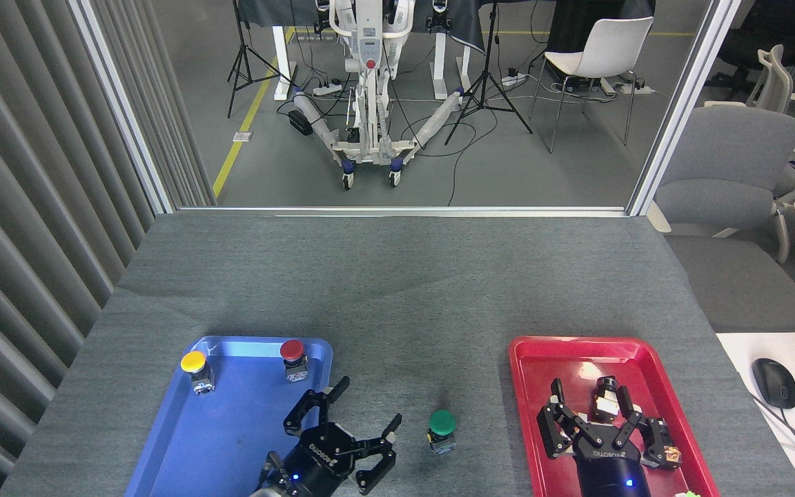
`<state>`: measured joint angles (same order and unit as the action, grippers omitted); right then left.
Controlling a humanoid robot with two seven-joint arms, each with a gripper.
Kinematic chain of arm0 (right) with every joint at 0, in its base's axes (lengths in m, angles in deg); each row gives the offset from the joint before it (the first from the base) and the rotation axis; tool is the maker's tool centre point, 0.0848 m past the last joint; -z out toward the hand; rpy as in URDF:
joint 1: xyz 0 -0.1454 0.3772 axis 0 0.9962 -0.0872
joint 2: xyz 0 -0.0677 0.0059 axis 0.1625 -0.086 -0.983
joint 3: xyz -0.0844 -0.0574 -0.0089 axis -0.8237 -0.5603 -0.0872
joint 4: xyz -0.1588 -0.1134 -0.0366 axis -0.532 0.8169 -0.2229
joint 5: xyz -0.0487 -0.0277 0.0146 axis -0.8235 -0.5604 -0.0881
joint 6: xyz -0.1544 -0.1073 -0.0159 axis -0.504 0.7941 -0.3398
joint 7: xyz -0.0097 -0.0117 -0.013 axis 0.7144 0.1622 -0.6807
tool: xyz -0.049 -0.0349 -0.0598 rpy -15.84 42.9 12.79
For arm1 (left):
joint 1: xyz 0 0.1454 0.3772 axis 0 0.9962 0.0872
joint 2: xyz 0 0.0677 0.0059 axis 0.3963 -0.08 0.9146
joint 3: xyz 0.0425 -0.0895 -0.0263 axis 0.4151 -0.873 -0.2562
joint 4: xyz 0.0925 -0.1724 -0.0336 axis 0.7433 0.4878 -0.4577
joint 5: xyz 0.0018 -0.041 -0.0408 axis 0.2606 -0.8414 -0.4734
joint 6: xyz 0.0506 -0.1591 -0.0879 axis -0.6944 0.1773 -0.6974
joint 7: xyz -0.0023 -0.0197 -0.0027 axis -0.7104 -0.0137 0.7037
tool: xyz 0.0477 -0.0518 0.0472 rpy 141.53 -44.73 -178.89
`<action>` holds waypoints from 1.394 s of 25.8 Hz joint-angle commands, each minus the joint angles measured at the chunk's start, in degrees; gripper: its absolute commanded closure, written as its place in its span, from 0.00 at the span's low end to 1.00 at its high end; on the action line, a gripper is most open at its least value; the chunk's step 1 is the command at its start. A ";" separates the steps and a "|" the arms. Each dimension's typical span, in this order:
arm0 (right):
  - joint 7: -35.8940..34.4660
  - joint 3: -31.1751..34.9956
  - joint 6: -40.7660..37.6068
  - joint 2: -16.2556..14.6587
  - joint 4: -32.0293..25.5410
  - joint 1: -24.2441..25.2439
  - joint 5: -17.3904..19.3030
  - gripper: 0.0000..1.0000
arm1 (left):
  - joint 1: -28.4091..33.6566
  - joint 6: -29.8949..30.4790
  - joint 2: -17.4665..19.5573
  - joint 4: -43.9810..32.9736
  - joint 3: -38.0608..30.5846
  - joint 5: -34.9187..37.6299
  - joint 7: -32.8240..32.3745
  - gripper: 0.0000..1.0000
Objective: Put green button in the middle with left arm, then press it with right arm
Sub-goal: 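Release the green button and withdraw the left hand, then move the right hand from the red tray onto the green button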
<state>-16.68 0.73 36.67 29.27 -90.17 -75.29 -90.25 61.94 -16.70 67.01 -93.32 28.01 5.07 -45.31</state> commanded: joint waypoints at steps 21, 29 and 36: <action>0.23 -0.09 0.01 -0.79 0.32 -0.97 0.18 0.00 | 10.34 -2.32 5.78 -3.75 -27.93 -10.16 -2.88 0.01; 0.23 -0.09 -0.16 -0.53 0.49 -1.05 2.55 0.00 | 10.87 -2.06 5.78 -4.28 -28.02 -10.42 -2.70 0.01; 0.41 -1.05 -0.87 -0.44 2.16 -2.28 2.55 0.06 | 11.22 -2.50 5.08 -4.81 -27.93 -10.86 -2.62 0.01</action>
<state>-16.54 0.14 36.37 28.62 -88.38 -77.25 -87.73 72.97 -18.99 72.34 -98.09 0.05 -5.59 -47.95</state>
